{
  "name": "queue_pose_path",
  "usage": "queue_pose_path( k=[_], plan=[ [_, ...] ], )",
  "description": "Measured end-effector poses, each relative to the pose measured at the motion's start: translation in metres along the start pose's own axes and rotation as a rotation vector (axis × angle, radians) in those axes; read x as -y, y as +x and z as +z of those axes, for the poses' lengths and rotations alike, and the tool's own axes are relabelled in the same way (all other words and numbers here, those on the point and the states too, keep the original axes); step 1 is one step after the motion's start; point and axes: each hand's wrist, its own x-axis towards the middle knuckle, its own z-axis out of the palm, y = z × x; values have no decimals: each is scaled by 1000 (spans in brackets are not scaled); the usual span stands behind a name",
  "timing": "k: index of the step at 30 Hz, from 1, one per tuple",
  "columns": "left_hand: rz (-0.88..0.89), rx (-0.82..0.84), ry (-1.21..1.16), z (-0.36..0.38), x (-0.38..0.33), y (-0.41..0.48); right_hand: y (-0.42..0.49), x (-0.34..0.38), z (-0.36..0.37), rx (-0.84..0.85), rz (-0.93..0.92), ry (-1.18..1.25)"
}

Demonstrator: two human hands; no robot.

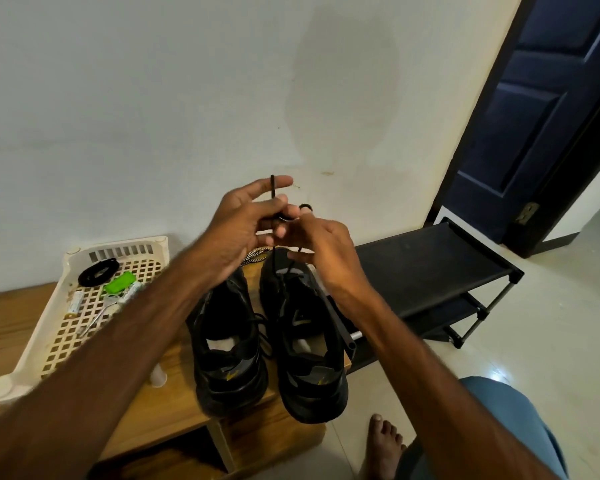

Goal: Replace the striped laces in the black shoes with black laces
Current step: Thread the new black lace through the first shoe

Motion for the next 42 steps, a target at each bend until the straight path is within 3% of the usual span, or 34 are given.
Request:
queue_pose_path(
  k=[2, 5, 9, 11, 13, 16, 18, 22, 26, 28, 31, 36, 39, 42],
  plan=[
    [-9, -47, -12, 1, 2, 0, -1, 5, 0, 109, 120, 188],
    [-5, -75, 5, -9, 3, 4, 1, 1, -5, 191, 201, 269],
    [-2, -31, 141, -18, 5, 3, 6, -1, -10, 124, 349, 595],
    [8, 8, 180, -18, 6, 1, 9, -2, -13, 81, 390, 639],
    [22, -24, 228, -16, 6, 0, 10, -3, -16, 49, 380, 424],
    [71, -147, 309, -17, 5, 1, 8, -12, -21, -3, 130, -362],
    [119, -202, 302, -20, -1, 2, 9, -19, -23, -66, 1, -647],
    [198, -147, 112, -26, -13, 3, 18, -22, -26, -117, -42, -595],
    [174, -142, 64, -31, -7, 10, 21, -25, -23, 235, 16, -792],
    [83, -200, 259, -35, 4, 12, 22, -30, -17, 300, 74, -951],
    [-48, -222, 701, -40, 31, 11, 23, -36, -8, 266, 110, -1018],
    [-324, 62, 966, -25, 61, 4, 27, -39, 3, 160, 73, -1107],
    [-305, 83, 1095, -9, 70, 0, 31, -40, -5, 147, 116, -1014],
    [-281, 28, 1125, -2, 71, -2, 30, -44, -20, 61, 209, -747]
  ],
)
